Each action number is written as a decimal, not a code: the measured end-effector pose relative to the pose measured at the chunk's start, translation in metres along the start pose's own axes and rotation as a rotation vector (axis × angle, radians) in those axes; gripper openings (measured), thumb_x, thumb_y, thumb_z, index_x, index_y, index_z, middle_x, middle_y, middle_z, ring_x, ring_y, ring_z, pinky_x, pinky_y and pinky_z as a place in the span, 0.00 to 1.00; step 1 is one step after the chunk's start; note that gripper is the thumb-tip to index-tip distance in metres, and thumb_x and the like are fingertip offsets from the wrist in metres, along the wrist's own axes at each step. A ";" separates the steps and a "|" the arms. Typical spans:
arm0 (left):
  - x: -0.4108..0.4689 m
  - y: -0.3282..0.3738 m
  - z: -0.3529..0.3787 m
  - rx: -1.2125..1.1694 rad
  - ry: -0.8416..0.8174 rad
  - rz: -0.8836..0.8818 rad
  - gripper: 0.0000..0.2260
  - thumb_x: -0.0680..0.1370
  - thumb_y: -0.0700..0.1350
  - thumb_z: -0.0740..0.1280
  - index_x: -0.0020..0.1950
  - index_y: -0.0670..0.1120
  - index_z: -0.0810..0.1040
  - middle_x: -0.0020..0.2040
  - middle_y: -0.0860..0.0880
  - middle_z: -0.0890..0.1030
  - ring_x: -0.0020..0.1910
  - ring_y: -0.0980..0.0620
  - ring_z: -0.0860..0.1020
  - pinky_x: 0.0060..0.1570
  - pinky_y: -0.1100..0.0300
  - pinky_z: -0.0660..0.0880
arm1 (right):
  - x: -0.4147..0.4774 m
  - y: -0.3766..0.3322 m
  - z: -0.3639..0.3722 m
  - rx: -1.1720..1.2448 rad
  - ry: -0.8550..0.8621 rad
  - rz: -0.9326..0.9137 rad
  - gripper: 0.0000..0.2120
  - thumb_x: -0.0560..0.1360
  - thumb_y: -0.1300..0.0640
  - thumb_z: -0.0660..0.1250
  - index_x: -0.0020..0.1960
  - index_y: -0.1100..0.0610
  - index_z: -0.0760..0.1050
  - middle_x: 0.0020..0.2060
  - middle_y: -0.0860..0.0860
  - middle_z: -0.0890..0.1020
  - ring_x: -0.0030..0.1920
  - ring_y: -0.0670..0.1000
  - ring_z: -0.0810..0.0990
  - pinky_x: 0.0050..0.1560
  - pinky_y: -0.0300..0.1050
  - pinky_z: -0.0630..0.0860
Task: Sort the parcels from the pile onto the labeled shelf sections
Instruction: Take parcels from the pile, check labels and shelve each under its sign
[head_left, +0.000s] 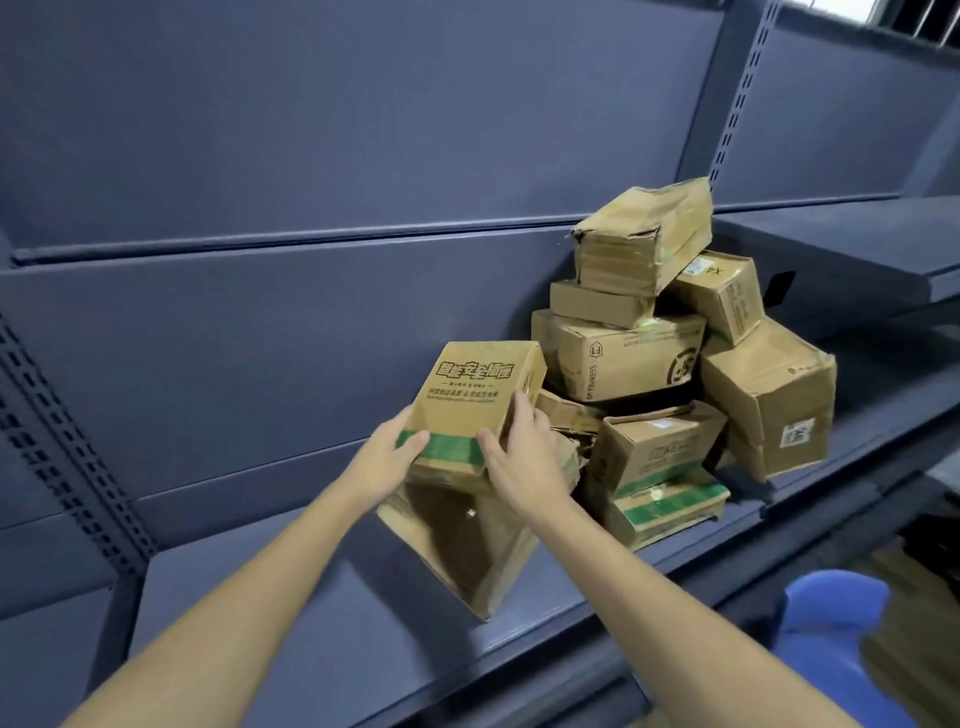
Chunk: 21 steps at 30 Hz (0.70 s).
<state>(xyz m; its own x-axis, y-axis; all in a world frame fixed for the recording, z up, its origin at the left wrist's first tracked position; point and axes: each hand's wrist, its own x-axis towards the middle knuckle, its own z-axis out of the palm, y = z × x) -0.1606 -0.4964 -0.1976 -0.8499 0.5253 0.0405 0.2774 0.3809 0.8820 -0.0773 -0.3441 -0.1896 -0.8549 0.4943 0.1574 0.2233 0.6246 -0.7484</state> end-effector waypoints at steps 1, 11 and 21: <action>-0.001 0.000 0.000 -0.015 0.032 -0.007 0.18 0.82 0.42 0.59 0.71 0.49 0.68 0.61 0.57 0.76 0.62 0.57 0.74 0.64 0.62 0.69 | 0.001 0.000 -0.001 0.024 -0.012 -0.001 0.28 0.77 0.51 0.60 0.75 0.53 0.57 0.67 0.56 0.70 0.69 0.57 0.66 0.69 0.53 0.64; -0.082 0.049 -0.003 -0.147 0.132 0.084 0.27 0.76 0.48 0.68 0.72 0.63 0.63 0.67 0.62 0.73 0.67 0.59 0.70 0.69 0.52 0.66 | -0.065 -0.001 -0.063 0.231 -0.044 -0.247 0.23 0.78 0.60 0.55 0.72 0.48 0.68 0.73 0.43 0.65 0.75 0.41 0.56 0.74 0.46 0.59; -0.146 0.088 0.040 0.105 0.310 0.297 0.16 0.77 0.54 0.64 0.53 0.71 0.60 0.55 0.67 0.70 0.55 0.62 0.70 0.47 0.71 0.67 | -0.118 0.019 -0.109 0.473 0.112 -0.246 0.31 0.72 0.73 0.67 0.60 0.41 0.65 0.50 0.34 0.75 0.56 0.41 0.77 0.54 0.38 0.78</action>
<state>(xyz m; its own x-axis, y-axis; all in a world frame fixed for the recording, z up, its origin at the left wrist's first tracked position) 0.0064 -0.5091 -0.1448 -0.8160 0.3767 0.4384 0.5606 0.3311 0.7590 0.0789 -0.3246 -0.1520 -0.7947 0.4453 0.4125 -0.2340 0.4023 -0.8851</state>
